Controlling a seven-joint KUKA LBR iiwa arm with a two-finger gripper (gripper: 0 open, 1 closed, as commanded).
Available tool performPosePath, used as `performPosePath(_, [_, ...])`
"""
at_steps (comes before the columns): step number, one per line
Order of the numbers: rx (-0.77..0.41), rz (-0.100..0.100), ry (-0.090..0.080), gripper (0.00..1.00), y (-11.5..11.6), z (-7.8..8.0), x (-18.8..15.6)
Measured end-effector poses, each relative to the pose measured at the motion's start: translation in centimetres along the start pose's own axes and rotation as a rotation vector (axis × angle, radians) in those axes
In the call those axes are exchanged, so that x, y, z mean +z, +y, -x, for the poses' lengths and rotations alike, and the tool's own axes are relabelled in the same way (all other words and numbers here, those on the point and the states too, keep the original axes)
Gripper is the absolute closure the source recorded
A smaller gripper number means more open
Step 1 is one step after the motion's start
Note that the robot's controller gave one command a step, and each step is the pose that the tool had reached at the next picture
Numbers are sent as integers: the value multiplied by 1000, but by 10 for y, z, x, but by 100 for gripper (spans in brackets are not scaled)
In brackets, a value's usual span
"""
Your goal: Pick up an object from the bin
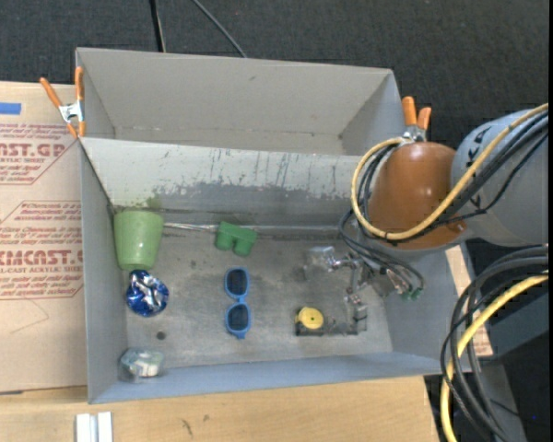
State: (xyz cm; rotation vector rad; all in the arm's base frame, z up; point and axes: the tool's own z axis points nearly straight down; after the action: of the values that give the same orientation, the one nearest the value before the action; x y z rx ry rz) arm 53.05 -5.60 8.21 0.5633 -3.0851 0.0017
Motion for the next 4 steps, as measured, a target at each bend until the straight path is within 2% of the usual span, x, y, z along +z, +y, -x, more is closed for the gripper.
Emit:
performPosePath(1, [-303,1,-6,0,45,-20,13])
performPosePath(2, [-300,1,-5,100,44,-21,13])
performPosePath(3, [-307,-5,-14,100,40,-24,-117])
performPosePath(4, [-241,2,-4,100,12,-3,-51])
